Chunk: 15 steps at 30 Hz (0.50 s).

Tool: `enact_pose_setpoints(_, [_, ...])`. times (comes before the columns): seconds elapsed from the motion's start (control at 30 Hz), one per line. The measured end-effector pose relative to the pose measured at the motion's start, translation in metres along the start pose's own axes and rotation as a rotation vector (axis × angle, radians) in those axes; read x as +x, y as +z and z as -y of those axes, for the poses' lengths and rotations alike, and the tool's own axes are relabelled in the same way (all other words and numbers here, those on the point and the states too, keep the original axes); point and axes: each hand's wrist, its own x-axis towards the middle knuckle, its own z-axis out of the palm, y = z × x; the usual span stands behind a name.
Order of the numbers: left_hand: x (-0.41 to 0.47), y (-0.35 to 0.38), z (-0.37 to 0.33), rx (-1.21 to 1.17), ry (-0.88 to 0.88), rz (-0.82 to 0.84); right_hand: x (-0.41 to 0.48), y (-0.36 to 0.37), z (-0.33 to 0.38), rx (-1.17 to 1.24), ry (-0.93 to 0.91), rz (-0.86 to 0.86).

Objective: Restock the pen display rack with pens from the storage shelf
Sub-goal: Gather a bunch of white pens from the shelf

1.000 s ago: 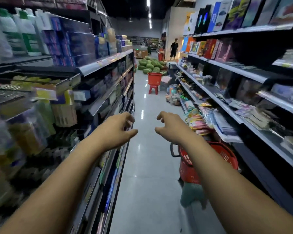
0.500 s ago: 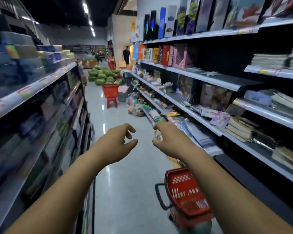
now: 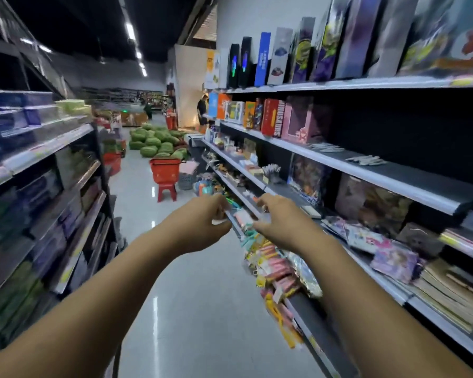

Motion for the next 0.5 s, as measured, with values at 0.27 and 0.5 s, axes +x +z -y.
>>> enact_pose_setpoints(0.27, [0.223,0.044,0.069,-0.017,0.244,0.021,0.182,0.020,-0.084,-0.063,0.155,-0.101])
enact_pose_setpoints(0.5, [0.413,0.101,0.049,-0.088,0.470,0.116,0.280,-0.005,-0.169,-0.087,0.390,-0.252])
